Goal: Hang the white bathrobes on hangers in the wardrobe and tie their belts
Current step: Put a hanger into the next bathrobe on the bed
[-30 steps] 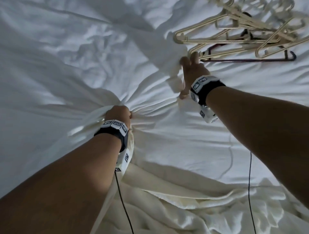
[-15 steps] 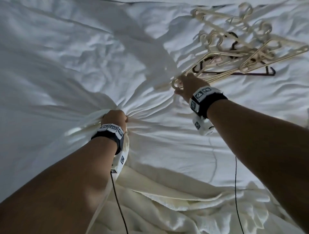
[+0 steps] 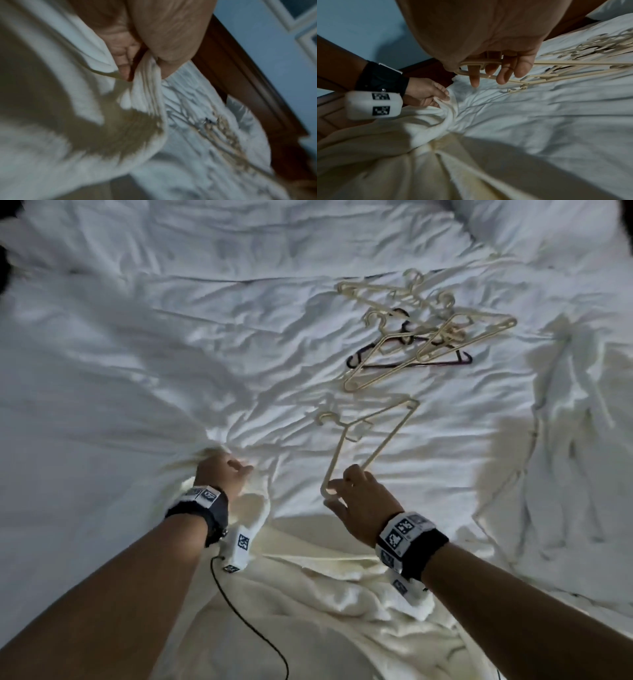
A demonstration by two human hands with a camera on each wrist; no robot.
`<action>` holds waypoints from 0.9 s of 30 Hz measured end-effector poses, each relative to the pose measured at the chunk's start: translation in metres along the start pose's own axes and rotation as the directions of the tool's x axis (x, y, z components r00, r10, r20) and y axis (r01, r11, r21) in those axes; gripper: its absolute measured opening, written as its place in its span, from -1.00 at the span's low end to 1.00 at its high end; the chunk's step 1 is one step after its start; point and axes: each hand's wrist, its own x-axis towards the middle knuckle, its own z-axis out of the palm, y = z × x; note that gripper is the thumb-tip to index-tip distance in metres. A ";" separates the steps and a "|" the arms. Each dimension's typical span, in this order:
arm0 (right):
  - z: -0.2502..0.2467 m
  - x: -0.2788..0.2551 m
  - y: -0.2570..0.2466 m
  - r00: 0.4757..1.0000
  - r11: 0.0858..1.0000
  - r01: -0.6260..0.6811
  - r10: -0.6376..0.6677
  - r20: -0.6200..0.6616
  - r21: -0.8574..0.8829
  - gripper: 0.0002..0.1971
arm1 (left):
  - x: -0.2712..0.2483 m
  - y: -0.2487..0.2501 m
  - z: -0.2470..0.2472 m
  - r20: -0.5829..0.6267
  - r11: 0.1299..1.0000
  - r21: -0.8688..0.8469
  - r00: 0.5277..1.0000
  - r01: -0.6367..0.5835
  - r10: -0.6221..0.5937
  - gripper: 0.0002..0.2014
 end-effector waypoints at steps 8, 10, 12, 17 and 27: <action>0.036 -0.085 -0.063 0.959 0.963 0.266 -0.268 -0.091 -0.031 -0.55 | -0.146 -0.076 -0.021 -0.154 0.782 -0.623 0.973 0.038 -0.170 -0.71; 0.032 -0.103 -0.084 0.910 0.915 0.386 -0.399 -0.115 -0.122 -0.63 | -0.178 -0.086 -0.037 -0.145 0.735 -0.679 0.980 0.002 -0.136 -0.62; 0.029 -0.121 -0.107 0.827 0.824 0.502 -0.546 -0.133 -0.262 -0.71 | -0.211 -0.089 -0.055 -0.166 0.715 -0.697 0.982 -0.056 -0.085 -0.58; 0.049 -0.164 -0.161 0.694 0.649 0.681 -0.719 0.018 -0.339 -0.67 | -0.280 -0.094 -0.079 -0.185 0.620 -0.770 0.983 -0.148 0.004 -0.69; 0.056 -0.244 -0.188 0.626 0.585 0.777 -0.760 0.178 -0.233 -0.56 | -0.394 -0.084 -0.102 -0.478 0.854 -0.310 0.845 -0.418 0.240 -0.79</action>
